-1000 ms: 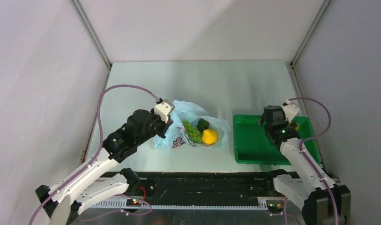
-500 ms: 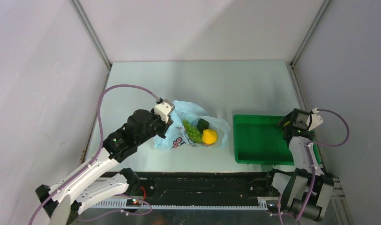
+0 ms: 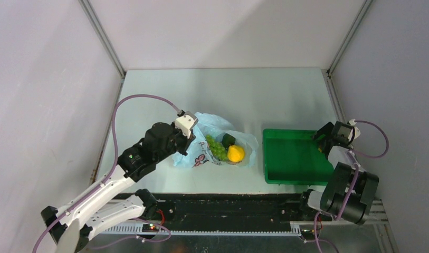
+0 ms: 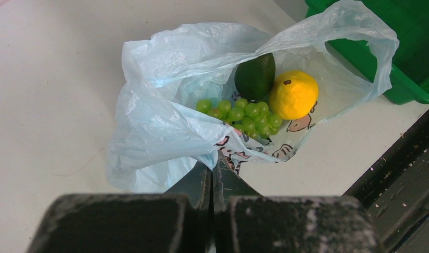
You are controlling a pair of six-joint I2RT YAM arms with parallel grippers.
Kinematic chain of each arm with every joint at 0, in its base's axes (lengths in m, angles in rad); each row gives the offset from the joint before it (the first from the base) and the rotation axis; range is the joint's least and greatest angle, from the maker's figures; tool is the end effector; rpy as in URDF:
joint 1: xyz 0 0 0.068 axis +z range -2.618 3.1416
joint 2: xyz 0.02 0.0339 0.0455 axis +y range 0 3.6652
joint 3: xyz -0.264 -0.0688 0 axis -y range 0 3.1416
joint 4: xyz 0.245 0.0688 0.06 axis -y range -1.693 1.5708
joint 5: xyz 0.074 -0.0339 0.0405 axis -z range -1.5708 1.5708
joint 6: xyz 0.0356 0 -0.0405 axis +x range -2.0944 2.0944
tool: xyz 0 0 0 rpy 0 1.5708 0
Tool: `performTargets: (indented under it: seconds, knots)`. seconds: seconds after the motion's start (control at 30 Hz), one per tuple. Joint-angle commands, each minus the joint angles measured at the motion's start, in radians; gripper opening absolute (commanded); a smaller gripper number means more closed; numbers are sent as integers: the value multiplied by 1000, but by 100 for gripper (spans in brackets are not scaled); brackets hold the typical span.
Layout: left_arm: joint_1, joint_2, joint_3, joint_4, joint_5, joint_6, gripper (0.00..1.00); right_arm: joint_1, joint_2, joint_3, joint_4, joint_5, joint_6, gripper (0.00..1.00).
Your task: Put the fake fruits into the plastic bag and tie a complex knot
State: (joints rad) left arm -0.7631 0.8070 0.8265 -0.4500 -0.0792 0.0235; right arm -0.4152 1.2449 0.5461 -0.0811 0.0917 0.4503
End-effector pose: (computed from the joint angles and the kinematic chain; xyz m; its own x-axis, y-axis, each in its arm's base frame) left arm 0.1325 -0.1228 0.3232 -0.2865 0.3065 -0.9077 0.6439 0.7631 0.0544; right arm 0.2178 -0.0996 0.1750 -0.3786 0.6405 -0.6681 0.6953 0.6733 0.2515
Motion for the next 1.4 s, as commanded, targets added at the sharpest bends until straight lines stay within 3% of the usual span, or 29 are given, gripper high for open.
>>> performTargets:
  seconds: [0.0, 0.2, 0.4, 0.53, 0.83, 0.93, 1.2, 1.37]
  knots:
    - [4, 0, 0, 22, -6, -8, 0, -16, 67, 30, 54, -39, -29, 98]
    - [4, -4, 2, 22, -7, -7, 0, -26, 133, 55, 70, -53, -41, 95]
    - [4, -5, 1, 23, -4, -7, 0, -33, 168, 81, 101, -43, -52, 84]
    - [5, -5, 1, 22, -3, -7, 0, -36, 171, 86, 99, -52, -52, 63]
    - [5, -10, 2, 21, -3, -7, 0, -34, 117, 84, 61, -80, -86, 29]
    - [4, -10, 2, 22, -3, -7, 0, -30, 40, 72, 35, -80, -88, 24]
    - [4, -9, 3, 21, -4, -7, 0, -18, -290, 19, -143, -167, -102, 22]
    - [4, -13, 1, 24, 6, -7, 0, 15, -503, -4, -220, -391, -130, 21]
